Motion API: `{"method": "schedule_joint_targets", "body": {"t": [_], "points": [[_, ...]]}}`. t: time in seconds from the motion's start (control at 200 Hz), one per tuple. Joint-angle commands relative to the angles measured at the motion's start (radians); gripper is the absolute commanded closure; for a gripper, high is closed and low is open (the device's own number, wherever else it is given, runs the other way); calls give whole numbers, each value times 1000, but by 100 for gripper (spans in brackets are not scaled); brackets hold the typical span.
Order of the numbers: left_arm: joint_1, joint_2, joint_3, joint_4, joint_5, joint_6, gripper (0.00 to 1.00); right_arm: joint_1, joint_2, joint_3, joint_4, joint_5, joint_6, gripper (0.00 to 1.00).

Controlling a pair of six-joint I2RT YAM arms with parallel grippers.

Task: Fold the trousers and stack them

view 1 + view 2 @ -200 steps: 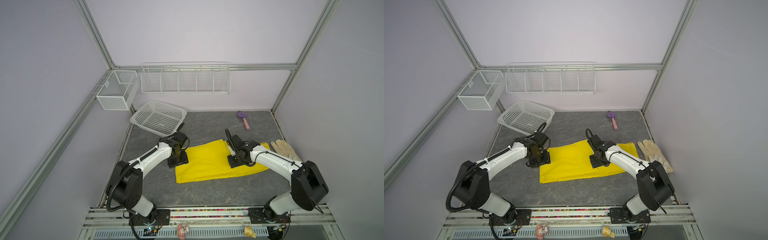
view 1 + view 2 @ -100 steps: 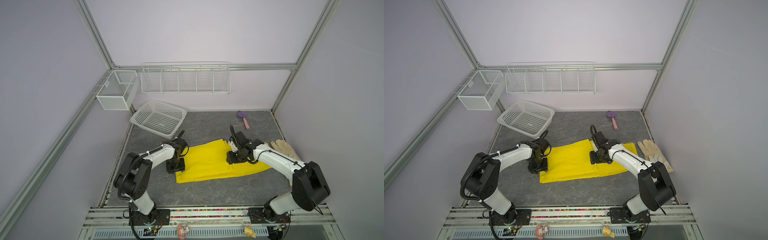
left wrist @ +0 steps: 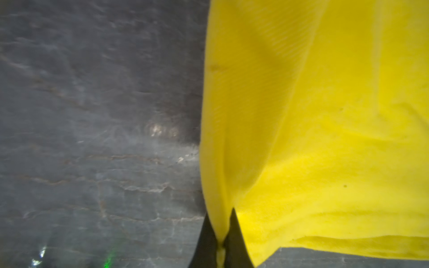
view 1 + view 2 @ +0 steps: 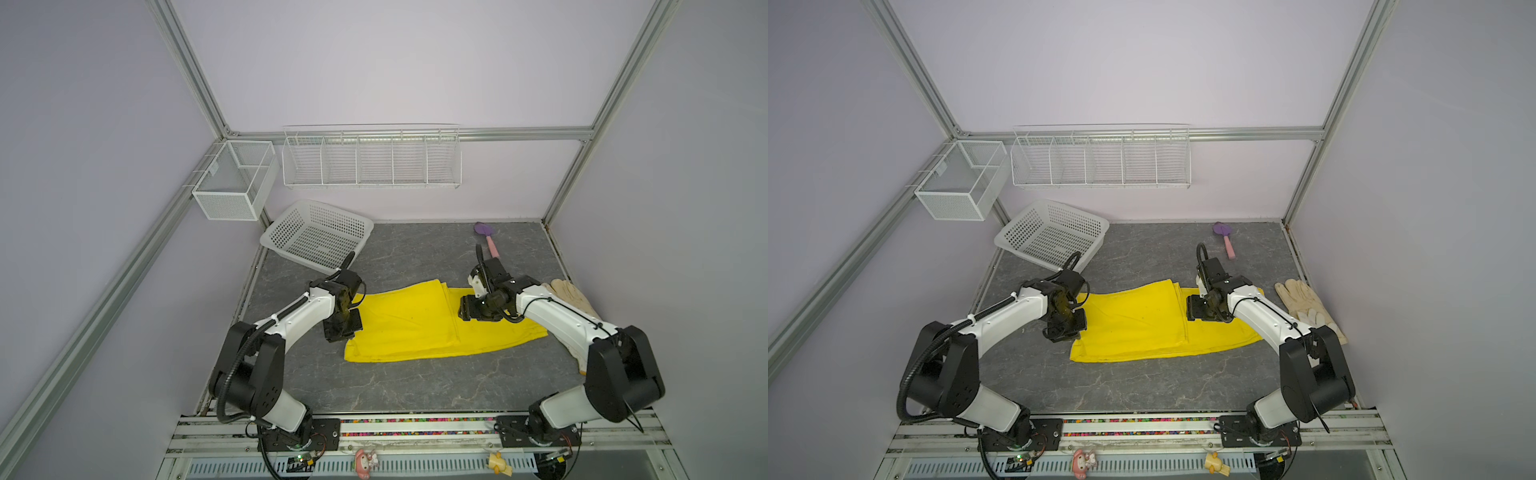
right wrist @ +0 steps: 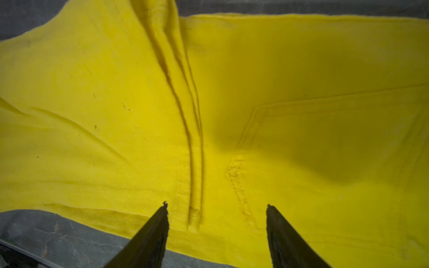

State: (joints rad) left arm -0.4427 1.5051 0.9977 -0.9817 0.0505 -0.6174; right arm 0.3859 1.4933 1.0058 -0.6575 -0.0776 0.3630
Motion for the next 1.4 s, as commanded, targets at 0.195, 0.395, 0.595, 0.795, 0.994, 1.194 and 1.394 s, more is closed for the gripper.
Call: {"method": "schedule_joint_targets", "body": {"t": [0.195, 0.395, 0.595, 0.795, 0.994, 1.194, 1.394], "points": [[207, -252, 44, -281, -186, 25, 100, -93, -19, -12, 2, -34, -38, 23], [328, -340, 148, -326, -317, 75, 100, -106, -10, -51, 28, -47, -38, 25], [331, -346, 244, -256, -109, 128, 100, -85, 15, -91, 81, -99, -10, 31], [240, -386, 311, -159, 54, 52, 100, -38, 51, -111, 122, -115, 19, 40], [45, -372, 344, -43, 91, -61, 100, 9, 102, -121, 170, -113, 46, 49], [-188, -246, 398, 70, 75, -99, 100, 10, 129, -178, 206, -103, 48, 58], [-342, -49, 496, 135, 122, -83, 100, 7, 134, -189, 221, -105, 49, 65]]}}
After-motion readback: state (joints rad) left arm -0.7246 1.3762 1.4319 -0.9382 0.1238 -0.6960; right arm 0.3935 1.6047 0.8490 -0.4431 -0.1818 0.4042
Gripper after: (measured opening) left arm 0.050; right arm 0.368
